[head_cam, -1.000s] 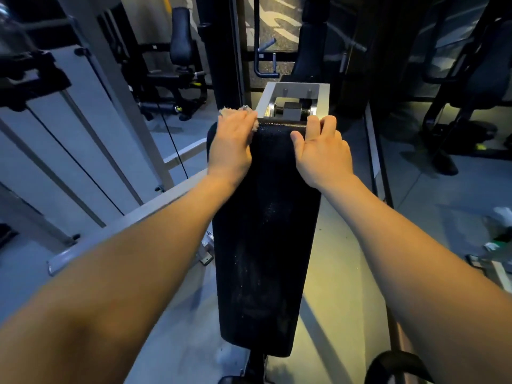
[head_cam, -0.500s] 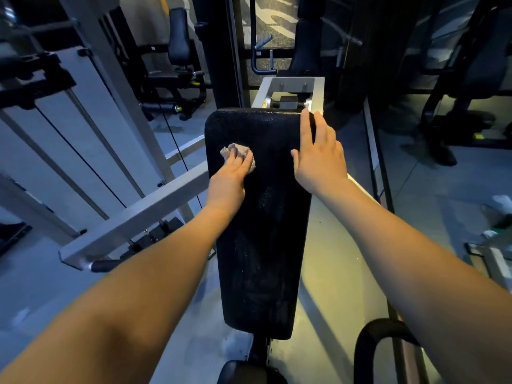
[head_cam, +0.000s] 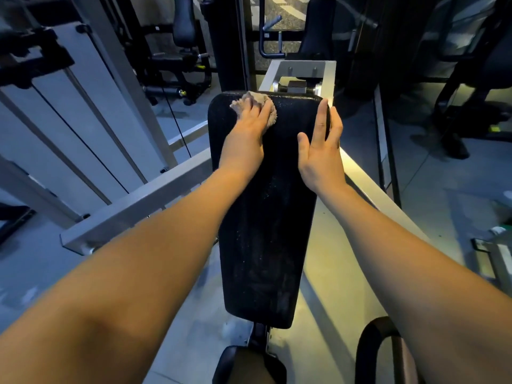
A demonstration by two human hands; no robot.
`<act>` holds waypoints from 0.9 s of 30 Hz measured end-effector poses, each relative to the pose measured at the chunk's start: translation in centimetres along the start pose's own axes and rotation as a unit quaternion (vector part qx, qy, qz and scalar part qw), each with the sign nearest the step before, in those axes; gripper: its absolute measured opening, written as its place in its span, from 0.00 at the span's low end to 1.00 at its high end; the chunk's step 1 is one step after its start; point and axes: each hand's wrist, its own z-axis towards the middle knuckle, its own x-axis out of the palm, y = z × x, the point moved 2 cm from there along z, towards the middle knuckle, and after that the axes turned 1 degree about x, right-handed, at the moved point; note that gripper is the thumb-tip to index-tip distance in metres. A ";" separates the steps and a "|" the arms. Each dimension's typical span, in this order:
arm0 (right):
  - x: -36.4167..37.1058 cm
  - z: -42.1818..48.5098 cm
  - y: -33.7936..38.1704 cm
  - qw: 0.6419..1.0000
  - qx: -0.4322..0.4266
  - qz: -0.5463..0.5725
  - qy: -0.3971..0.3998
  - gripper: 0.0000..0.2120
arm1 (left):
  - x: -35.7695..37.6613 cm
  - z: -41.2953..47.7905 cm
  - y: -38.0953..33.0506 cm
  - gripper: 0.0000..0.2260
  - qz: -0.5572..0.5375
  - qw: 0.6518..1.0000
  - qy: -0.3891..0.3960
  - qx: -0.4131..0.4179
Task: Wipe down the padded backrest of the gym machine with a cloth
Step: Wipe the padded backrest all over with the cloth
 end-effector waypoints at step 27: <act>1.6 0.5 -2.1 0.997 -0.010 -0.070 -0.010 0.34 | 7.0 -7.6 0.0 0.34 0.060 0.995 0.050 0.069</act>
